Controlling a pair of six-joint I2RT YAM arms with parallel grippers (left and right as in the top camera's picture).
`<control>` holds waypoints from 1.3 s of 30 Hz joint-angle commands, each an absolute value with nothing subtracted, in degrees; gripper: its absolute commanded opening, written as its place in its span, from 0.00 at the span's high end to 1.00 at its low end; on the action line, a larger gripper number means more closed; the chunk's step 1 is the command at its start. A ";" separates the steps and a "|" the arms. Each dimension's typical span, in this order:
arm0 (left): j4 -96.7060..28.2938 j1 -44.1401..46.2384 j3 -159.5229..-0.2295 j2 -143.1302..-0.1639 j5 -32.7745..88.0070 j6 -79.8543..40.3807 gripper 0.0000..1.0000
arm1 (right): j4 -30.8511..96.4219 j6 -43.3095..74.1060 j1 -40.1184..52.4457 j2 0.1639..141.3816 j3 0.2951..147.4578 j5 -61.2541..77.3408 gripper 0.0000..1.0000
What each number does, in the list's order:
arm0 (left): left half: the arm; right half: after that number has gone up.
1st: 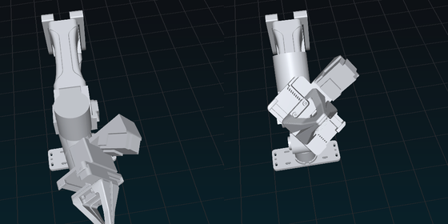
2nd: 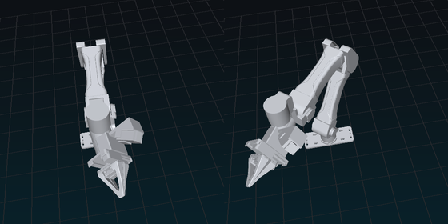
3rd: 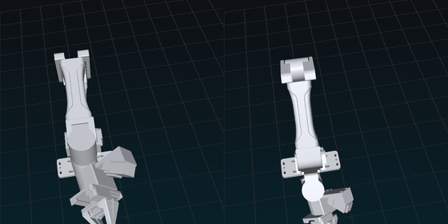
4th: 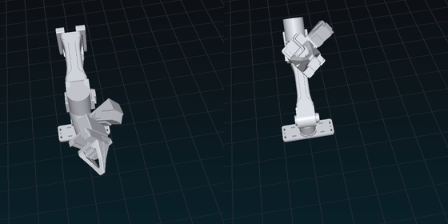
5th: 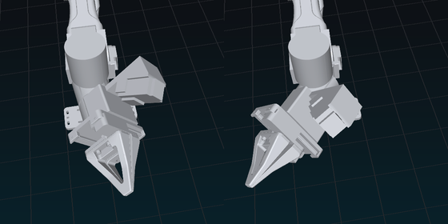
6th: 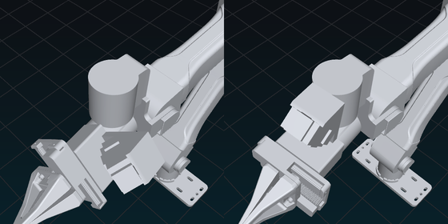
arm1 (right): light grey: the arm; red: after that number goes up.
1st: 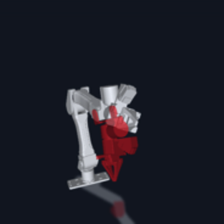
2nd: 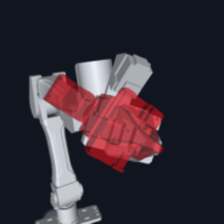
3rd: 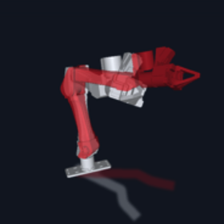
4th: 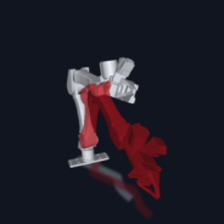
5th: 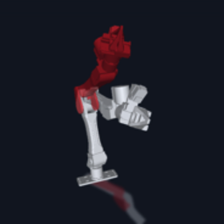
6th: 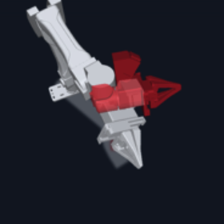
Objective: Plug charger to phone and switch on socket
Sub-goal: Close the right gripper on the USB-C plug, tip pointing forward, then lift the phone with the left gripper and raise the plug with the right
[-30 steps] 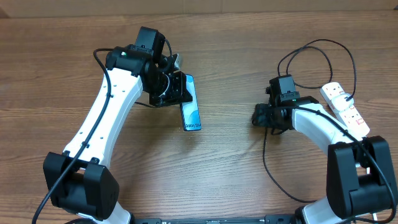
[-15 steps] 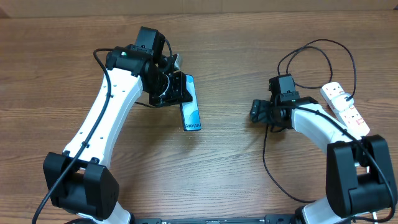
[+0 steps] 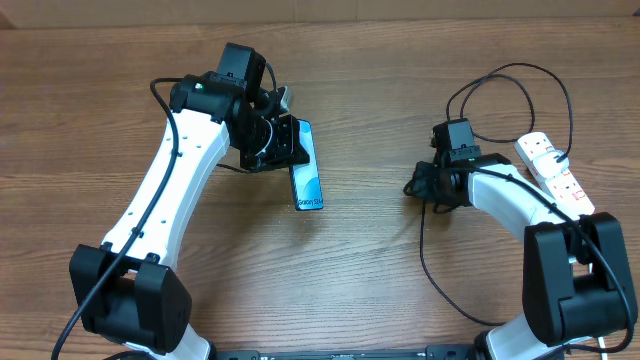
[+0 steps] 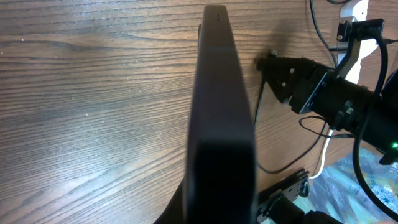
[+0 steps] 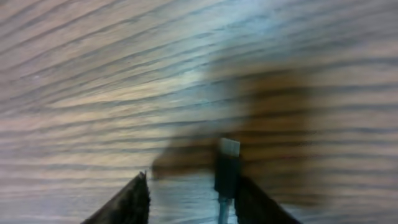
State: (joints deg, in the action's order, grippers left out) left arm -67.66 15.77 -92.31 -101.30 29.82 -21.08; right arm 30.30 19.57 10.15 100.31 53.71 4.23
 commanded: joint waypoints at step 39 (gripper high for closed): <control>-33.12 9.02 -92.99 -100.97 74.04 -15.25 0.95 | 59.75 -22.70 8.73 68.55 51.96 69.23 0.96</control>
